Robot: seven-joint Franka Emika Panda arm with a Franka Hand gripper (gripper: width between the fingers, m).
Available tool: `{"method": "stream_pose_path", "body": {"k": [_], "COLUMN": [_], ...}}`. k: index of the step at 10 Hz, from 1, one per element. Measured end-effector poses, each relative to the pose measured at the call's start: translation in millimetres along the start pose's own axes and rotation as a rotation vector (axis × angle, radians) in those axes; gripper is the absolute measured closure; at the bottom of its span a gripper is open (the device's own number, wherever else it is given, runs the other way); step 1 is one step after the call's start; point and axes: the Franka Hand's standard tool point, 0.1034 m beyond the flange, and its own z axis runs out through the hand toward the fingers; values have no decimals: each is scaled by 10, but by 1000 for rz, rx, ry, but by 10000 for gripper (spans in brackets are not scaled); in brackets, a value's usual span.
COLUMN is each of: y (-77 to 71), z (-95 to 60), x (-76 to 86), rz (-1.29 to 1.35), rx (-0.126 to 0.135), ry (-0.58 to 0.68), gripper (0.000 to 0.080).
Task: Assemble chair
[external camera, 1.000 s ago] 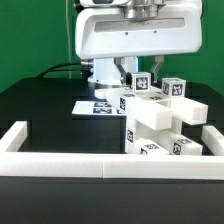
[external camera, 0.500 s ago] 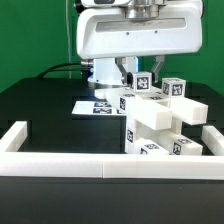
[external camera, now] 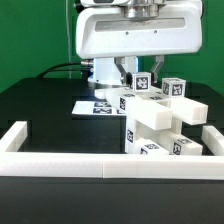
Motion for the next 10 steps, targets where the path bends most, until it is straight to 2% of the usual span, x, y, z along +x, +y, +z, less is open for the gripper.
{"method": "stream_pose_path", "body": {"k": [5, 10], "y": [11, 4], "z": [-11, -21], "x": [21, -94], "rz": [5, 14], "rx": [-6, 0], "ry": [16, 7], "gripper": [512, 512]}}
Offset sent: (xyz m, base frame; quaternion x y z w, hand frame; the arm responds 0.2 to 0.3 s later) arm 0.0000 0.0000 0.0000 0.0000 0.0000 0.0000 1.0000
